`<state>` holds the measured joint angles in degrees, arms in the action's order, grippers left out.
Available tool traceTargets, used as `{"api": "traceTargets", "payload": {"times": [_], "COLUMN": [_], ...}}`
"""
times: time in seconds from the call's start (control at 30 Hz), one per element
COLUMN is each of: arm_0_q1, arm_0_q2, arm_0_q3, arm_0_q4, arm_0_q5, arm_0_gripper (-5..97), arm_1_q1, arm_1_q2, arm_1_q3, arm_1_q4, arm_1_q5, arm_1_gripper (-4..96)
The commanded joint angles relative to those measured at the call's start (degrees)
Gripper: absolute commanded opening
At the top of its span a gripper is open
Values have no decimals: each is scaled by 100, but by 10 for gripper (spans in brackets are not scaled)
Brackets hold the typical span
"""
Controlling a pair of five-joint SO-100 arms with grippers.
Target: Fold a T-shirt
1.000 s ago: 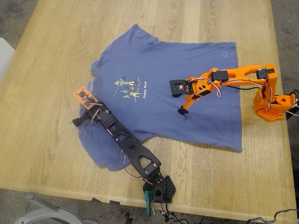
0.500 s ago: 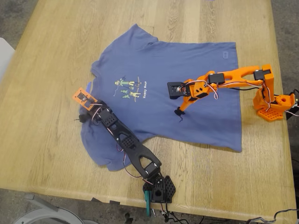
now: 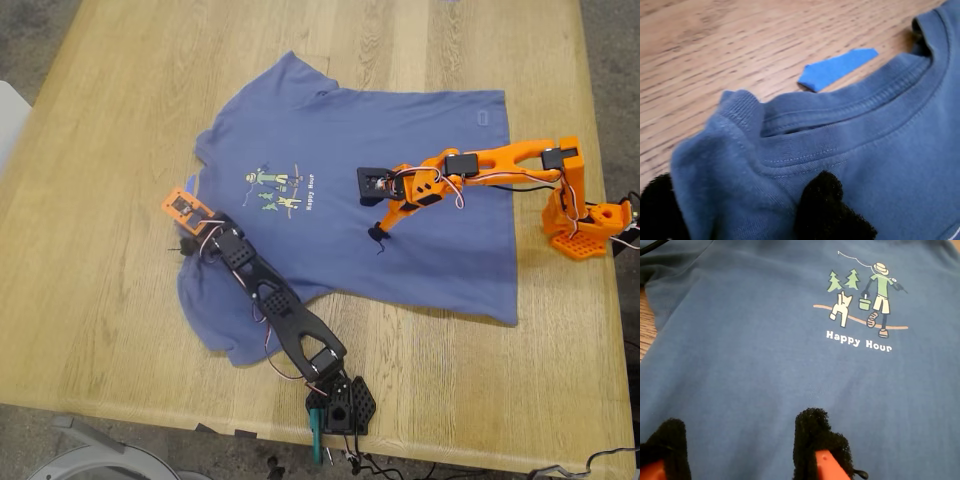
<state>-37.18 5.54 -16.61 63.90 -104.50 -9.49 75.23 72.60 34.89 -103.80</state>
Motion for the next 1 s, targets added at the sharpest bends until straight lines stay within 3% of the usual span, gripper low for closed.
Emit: {"api": "traceTargets", "payload": {"times": [0.0, 0.13, 0.3, 0.5, 0.97], "arm_0_q1": [193, 220, 185, 193, 404], "arm_0_q2": [-26, -237, -501, -615, -229], "arm_0_q3": [-255, -246, -246, -255, -255], "arm_0_q4": [70, 88, -123, -325, -62], "arm_0_q5": [35, -79, -44, -79, -193], "arm_0_gripper": [354, 134, 1, -1, -1], "arm_1_q1": [-26, 35, 123, 220, 343], "arm_1_q2": [158, 185, 220, 193, -545], "arm_1_q3": [-123, 18, 272, 835, 642], "arm_1_q4": [44, -62, -141, -677, -1239], "arm_1_q5": [26, 62, 176, 448, 519], "arm_1_gripper": [312, 310, 308, 303, 293]}}
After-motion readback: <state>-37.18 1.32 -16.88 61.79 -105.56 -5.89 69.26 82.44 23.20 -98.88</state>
